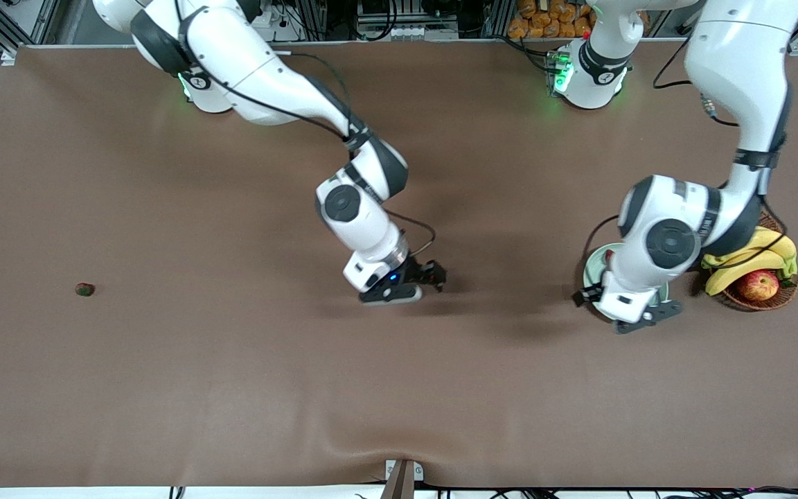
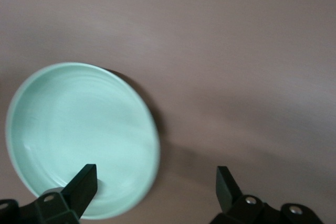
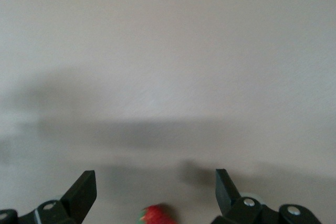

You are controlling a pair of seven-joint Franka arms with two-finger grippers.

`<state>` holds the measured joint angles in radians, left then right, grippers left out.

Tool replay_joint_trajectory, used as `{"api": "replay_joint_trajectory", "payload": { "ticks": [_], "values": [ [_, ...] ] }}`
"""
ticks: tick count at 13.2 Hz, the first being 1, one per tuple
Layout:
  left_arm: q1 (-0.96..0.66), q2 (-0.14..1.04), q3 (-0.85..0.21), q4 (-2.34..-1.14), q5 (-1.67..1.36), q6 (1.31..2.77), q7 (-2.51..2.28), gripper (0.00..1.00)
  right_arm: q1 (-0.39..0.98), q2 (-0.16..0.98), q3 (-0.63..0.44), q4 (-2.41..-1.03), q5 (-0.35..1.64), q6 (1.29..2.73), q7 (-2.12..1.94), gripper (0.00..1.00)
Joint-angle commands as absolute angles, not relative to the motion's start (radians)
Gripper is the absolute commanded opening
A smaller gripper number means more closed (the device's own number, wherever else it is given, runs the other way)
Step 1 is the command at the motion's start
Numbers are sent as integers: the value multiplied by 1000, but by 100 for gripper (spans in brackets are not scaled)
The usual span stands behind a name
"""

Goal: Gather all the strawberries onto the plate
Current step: 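Open the left gripper over the plate to drop the strawberry, then lower the strawberry to the table middle and open the right gripper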

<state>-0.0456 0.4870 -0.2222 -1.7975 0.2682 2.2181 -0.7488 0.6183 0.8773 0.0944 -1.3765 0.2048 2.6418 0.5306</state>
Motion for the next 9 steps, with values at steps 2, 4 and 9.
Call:
{"api": "replay_joint_trajectory", "payload": {
  "ticks": [2, 4, 9],
  "values": [
    [-201, 604, -215, -1640, 193, 2215, -937, 100, 499, 821, 104, -1405, 207, 2528, 395, 100],
    [-273, 684, -216, -1544, 189, 2215, -1070, 100, 444, 796, 103, -1407, 204, 2441, 326, 100],
    [-385, 762, -215, -1442, 184, 2221, -1351, 100, 312, 678, 49, -1466, 143, 2248, 135, 100]
  ]
}}
